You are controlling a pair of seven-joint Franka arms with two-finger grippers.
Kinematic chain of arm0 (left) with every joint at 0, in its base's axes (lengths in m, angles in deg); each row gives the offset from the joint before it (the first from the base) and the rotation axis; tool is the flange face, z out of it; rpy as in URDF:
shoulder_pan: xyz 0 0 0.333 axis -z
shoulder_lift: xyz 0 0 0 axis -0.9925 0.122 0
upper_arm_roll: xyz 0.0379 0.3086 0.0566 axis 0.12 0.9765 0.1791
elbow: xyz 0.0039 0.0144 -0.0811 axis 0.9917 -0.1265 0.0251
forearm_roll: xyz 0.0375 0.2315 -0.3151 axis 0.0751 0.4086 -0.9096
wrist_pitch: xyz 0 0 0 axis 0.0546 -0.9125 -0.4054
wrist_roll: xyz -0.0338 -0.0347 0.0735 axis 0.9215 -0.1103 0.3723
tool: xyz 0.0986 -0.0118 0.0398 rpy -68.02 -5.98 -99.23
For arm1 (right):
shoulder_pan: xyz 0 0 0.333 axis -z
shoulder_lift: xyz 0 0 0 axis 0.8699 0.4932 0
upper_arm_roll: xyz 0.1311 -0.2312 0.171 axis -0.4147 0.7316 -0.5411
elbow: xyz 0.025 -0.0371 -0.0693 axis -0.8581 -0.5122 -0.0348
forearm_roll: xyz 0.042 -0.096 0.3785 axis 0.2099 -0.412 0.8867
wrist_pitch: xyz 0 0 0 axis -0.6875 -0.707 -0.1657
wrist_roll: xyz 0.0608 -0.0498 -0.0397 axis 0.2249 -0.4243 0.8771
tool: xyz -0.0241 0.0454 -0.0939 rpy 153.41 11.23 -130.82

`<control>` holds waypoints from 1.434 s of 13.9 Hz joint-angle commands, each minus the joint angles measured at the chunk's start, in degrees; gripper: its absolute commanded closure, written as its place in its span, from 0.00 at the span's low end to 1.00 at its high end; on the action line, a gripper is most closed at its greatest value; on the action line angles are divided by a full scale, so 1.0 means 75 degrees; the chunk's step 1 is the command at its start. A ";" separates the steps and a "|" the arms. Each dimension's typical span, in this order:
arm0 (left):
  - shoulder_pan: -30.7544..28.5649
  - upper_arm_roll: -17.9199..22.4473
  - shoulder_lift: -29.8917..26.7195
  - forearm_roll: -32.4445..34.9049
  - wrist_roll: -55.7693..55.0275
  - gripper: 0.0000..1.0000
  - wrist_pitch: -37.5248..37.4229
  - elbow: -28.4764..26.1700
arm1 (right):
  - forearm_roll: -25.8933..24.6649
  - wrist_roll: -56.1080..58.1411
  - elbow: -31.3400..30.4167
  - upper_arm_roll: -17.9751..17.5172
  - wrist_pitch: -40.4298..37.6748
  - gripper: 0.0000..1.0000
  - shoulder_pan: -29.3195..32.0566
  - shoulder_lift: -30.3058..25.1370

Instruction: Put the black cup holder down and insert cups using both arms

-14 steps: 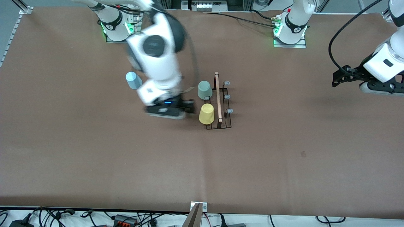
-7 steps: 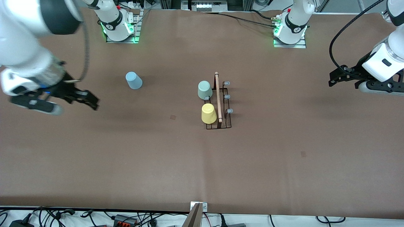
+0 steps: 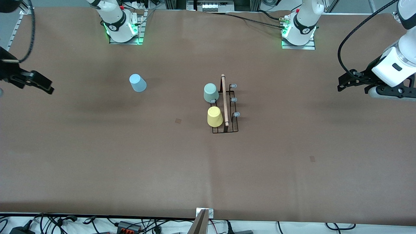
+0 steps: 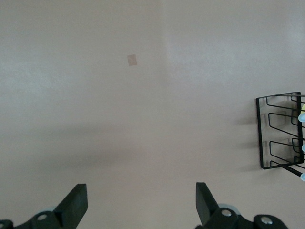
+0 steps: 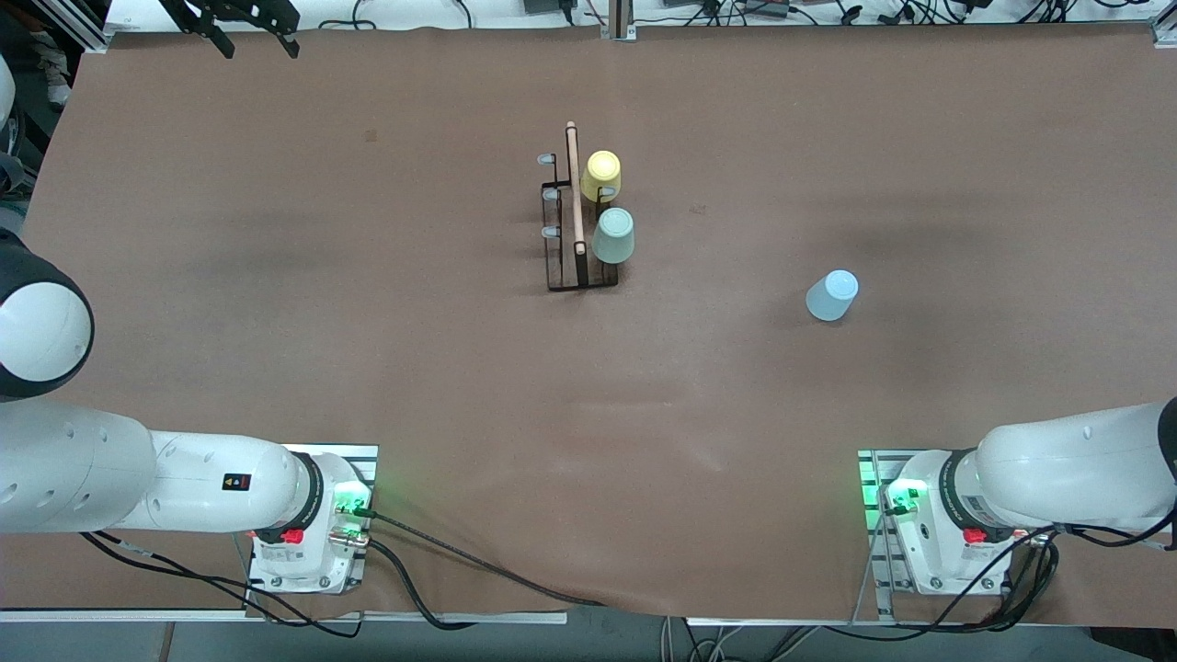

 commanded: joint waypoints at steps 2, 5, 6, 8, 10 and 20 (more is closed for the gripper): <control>0.0038 -0.0002 0.0106 -0.0075 0.0040 0.00 -0.0242 0.0309 | 0.0301 0.0798 -0.0079 -0.0088 -0.0355 0.00 0.0585 -0.0279; 0.0050 -0.0002 0.0141 -0.0051 0.0029 0.00 -0.0230 0.0461 | 0.0266 0.0847 -0.0009 -0.0064 -0.0636 0.00 0.0586 -0.0280; 0.0061 -0.0002 0.0153 -0.0039 -0.0006 0.00 -0.0230 0.0485 | 0.0278 0.0847 -0.0009 -0.0053 -0.0648 0.00 0.0598 -0.0291; 0.0073 -0.0037 0.0212 -0.0027 -0.0006 0.00 -0.0230 0.0508 | 0.0266 0.0975 -0.0021 -0.0076 -0.0637 0.00 0.0610 -0.0303; 0.0085 -0.0236 0.0212 0.0066 -0.0006 0.00 -0.0230 0.0532 | 0.0266 0.1140 -0.0044 -0.0053 -0.0648 0.00 0.0586 -0.0303; 0.0073 -0.0354 0.0165 0.0289 -0.0042 0.00 -0.0500 0.0544 | 0.0231 0.1210 -0.0021 0.0815 -0.1024 0.00 -0.0187 -0.0502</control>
